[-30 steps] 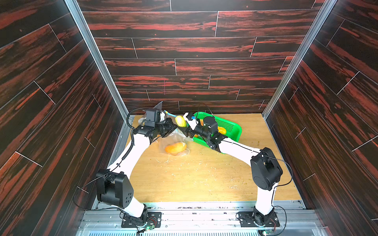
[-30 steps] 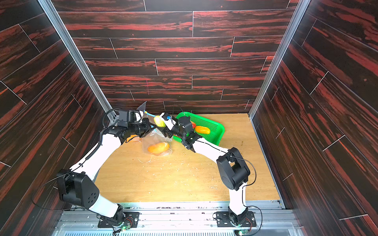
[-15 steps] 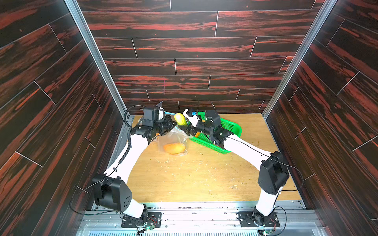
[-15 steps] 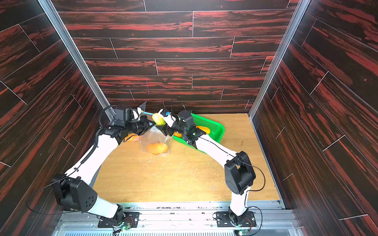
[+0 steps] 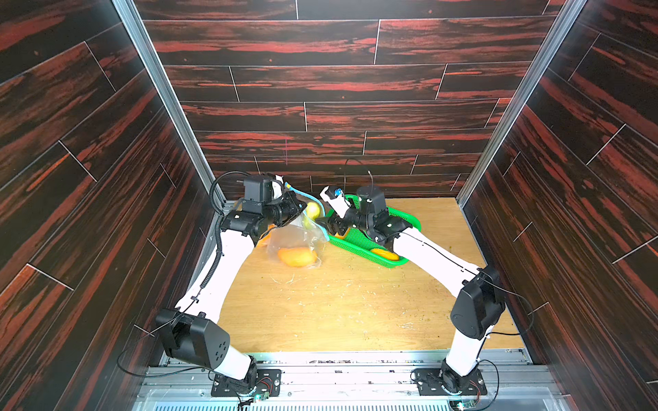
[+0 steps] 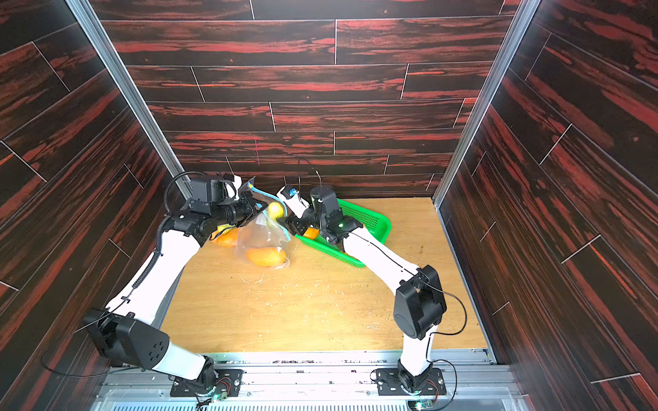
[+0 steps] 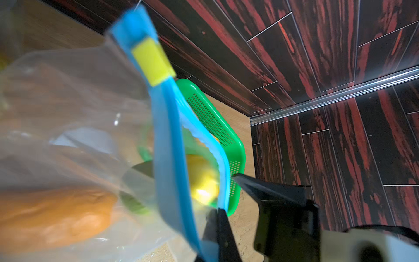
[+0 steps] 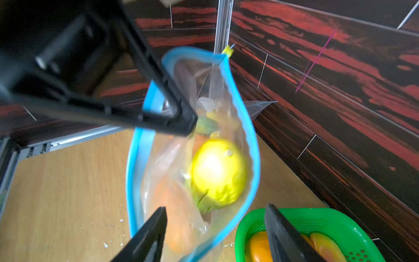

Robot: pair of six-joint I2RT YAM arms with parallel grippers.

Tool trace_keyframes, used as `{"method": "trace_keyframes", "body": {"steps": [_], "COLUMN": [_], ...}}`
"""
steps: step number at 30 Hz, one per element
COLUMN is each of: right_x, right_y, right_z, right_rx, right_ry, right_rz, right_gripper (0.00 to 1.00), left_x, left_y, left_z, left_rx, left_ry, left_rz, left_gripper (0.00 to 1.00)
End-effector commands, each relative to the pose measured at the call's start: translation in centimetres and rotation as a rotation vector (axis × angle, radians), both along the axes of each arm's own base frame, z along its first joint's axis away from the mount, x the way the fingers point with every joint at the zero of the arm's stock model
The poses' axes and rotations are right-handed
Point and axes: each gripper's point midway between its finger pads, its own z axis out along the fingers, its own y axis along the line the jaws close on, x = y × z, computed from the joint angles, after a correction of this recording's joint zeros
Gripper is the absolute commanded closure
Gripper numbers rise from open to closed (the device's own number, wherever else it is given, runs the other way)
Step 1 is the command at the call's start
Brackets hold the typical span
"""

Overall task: Place the mango in a zip-top bag and seal the zipper
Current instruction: Place the mango in the zipper food storage bag, then open the zipper of the food storage bag at the center of the board.

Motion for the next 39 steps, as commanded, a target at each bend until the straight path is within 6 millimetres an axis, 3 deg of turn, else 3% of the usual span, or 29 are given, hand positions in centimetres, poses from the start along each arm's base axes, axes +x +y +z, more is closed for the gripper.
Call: {"method": "trace_keyframes", "body": {"steps": [1,7,13,14,18,21,23,28,31,34,39], "right_x": [-0.2,1.6,2.9,3.3,5.5,6.8,6.7,5.5,5.1,4.6,5.3], "right_y": [0.2,0.8,0.4,0.1,-1.6,-3.3,-3.3,-2.9,-3.6,-4.1,-5.4], "right_z": [-0.9,-3.6,-5.1,-5.3,-5.0,-4.0,-3.2,-2.1,-2.0,-2.1,-2.5], "right_rx": [0.016,-0.046,-0.11,-0.125,-0.156,-0.136,-0.096,0.011,0.064,0.101,0.06], "right_ry": [0.156,0.332,0.385,0.385,0.356,0.33,0.344,0.402,0.424,0.425,0.404], "right_rz": [0.019,-0.062,-0.14,-0.164,-0.323,-0.447,-0.46,-0.439,-0.48,-0.486,-0.536], "right_gripper": [0.3,0.3,0.33,0.37,0.68,0.83,0.88,0.9,0.91,0.91,0.91], "left_x": [-0.7,-0.5,-0.4,-0.5,-0.6,0.5,1.3,3.3,3.6,3.4,2.7], "left_y": [0.1,0.0,0.0,0.0,0.4,1.4,1.9,1.7,2.2,1.5,0.0], "left_z": [0.0,-0.8,-0.9,-0.9,-1.2,-0.7,-0.4,2.0,2.0,1.0,-2.1], "left_rx": [0.003,0.001,0.001,0.001,0.026,0.085,0.114,0.164,0.208,0.198,0.188], "left_ry": [-0.013,0.0,0.002,0.002,-0.002,-0.034,-0.03,-0.09,-0.086,-0.072,-0.035], "left_rz": [-0.005,-0.002,-0.002,-0.003,0.007,0.045,0.054,0.035,0.046,0.007,-0.043], "left_gripper": [1.0,1.0,1.0,1.0,1.0,1.0,1.0,1.0,1.0,1.0,1.0]}}
